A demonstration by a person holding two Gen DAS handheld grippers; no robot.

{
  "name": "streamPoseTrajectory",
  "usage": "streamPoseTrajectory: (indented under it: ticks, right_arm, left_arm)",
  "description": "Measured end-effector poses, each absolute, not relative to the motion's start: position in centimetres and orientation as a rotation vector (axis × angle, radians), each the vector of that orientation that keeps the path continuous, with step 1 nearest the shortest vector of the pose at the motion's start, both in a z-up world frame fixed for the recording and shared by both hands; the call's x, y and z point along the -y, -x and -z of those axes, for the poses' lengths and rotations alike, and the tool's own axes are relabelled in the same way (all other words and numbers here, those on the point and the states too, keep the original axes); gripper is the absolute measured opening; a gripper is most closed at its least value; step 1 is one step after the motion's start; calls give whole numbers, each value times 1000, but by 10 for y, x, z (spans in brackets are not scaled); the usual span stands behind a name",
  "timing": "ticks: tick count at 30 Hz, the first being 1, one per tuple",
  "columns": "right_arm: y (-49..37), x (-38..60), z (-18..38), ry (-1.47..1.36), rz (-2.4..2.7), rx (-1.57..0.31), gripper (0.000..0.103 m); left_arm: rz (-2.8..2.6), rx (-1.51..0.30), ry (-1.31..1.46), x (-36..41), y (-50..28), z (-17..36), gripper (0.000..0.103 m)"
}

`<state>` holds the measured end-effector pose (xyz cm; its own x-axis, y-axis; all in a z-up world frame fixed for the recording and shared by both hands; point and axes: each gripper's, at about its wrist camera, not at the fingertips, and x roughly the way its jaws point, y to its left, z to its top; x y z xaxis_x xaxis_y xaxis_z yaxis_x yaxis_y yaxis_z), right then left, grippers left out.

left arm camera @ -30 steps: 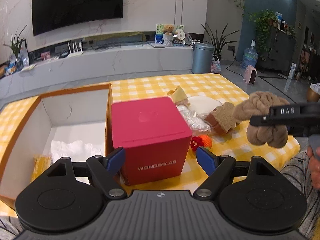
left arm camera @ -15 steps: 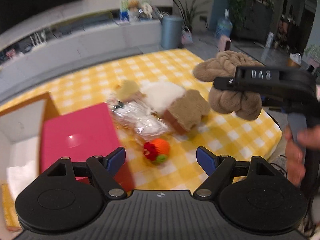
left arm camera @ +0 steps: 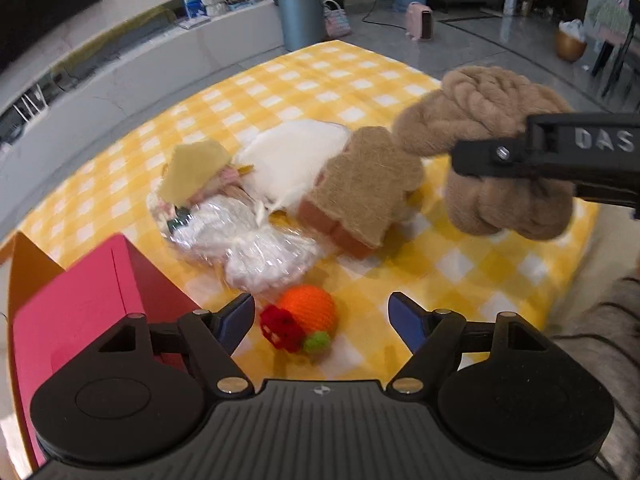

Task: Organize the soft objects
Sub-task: 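Lift the brown plush with the right tool while the left tool grasps the orange crochet ball, then carry the plush with the right tool and the orange ball with the left tool to the cardboard box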

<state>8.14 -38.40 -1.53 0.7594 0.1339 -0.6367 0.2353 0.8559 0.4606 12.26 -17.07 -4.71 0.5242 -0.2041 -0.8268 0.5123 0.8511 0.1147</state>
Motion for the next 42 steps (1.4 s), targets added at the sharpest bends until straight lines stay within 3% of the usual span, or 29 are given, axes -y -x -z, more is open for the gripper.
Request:
streamPoseTrajectory:
  ticks: [3,7,21,25,32,42]
  right_arm:
    - [-84,384,16,-529,79,-723,50]
    - [-82,383,15,-531,67,-712,50]
    - [-77,382,15,-526,63,-711,50]
    - [-77,384,14,-544,41,-704,50]
    - [-77,386,15,-563,51,-710,50]
    - [-77,385,14,-582,40,-714,50]
  left_arm:
    - [433,-930,-431,179,-127,52,89]
    - [425,-955,-522,193,-127,58,79]
    - [341,-999,-672,220,-140,96,78]
    - [286,-972,-690,218,-140,99,47]
    - [312,-992,-607,205,-133,88,46]
    - [467,-935,-344,163,-85,27,46]
